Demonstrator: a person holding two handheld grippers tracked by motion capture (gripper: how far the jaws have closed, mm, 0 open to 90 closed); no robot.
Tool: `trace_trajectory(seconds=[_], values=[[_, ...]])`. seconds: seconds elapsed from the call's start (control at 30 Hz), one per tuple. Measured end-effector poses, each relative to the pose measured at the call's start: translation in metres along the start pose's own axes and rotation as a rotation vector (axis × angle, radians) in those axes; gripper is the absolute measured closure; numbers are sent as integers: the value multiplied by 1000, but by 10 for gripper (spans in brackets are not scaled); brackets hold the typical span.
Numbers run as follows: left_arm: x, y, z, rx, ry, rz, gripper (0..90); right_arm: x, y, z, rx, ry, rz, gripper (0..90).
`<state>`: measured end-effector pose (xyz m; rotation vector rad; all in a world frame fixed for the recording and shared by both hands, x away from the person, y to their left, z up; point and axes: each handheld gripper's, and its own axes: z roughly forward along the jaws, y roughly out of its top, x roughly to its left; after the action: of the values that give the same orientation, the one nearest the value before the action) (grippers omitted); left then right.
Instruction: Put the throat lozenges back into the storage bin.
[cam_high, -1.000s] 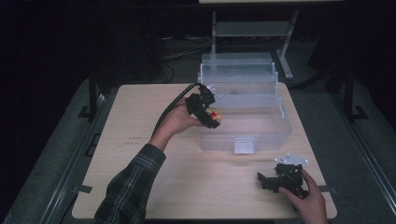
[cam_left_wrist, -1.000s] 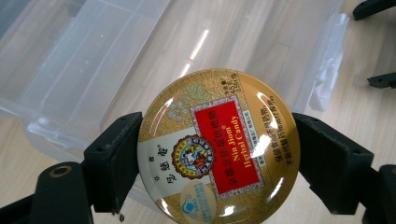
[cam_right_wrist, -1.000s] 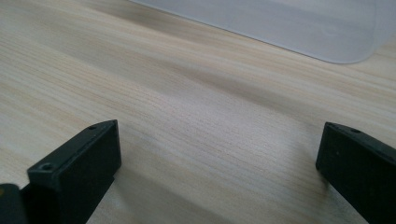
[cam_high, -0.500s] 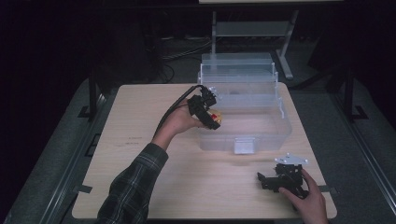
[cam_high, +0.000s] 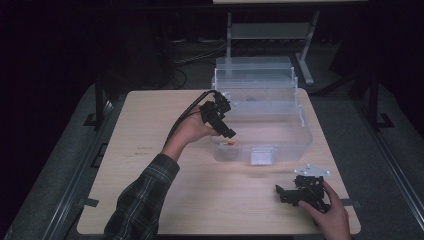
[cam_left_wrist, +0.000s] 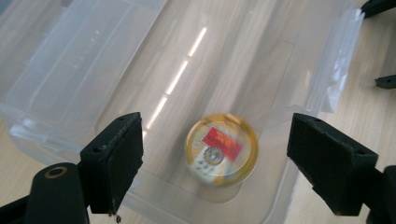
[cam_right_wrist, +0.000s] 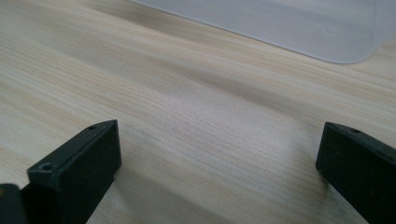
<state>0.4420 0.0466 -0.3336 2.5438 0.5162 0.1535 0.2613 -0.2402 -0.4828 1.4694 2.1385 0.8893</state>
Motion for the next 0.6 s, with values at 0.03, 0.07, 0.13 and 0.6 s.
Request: trace_trajectory(seconds=[0.03,0.07,0.13,0.6], values=[[0,0,-2,-4,-3,-1,178,0,0,0,-1,0,-1,0],[0,0,-3,-3,-3,2,178,0,0,0,-1,0,-1,0],[-2,0,-5,-9,1,4,178,0,0,0,-1,0,-2,0],[-3,-17,-26,-34,23,-16,152,0,0,0,-2,4,-6,0]])
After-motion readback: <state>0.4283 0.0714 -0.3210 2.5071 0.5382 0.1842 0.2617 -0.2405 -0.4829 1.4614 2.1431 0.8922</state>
